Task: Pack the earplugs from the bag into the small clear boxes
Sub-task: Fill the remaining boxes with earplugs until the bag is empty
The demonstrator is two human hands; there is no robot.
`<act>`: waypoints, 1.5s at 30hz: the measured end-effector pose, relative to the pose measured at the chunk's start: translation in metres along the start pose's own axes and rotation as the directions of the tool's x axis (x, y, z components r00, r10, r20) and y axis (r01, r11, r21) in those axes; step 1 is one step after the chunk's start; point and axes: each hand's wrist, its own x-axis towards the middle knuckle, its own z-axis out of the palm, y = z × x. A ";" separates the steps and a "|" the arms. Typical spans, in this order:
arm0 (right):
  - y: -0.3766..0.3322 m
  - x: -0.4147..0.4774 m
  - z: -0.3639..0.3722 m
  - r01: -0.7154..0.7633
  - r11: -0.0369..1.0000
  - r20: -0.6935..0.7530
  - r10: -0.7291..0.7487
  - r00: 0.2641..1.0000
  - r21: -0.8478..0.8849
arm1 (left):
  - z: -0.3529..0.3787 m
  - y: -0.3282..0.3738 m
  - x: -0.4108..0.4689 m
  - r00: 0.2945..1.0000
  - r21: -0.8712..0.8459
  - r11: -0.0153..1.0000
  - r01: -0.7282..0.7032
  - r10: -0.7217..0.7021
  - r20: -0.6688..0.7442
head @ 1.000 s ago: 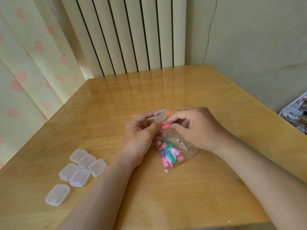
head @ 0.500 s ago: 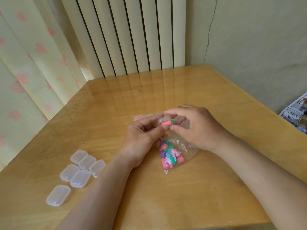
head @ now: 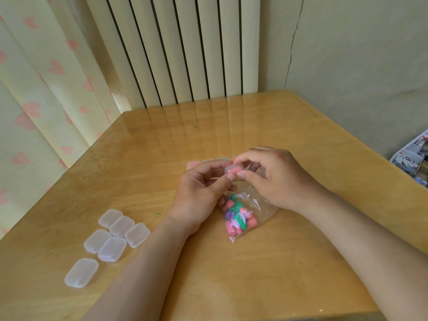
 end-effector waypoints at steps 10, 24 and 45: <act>0.001 0.000 -0.001 0.007 1.000 0.021 -0.007 1.000 0.000 | 0.000 0.000 0.000 1.000 0.006 1.000 -0.021 0.021 0.003; -0.002 0.002 -0.005 -0.057 0.998 -0.078 0.058 0.995 0.020 | 0.002 0.002 0.000 0.994 0.009 0.999 0.043 -0.042 -0.096; 0.038 0.009 -0.046 -0.508 0.847 -0.069 0.504 0.861 -0.155 | 0.006 0.008 -0.011 0.989 0.359 0.933 -0.008 -0.044 0.138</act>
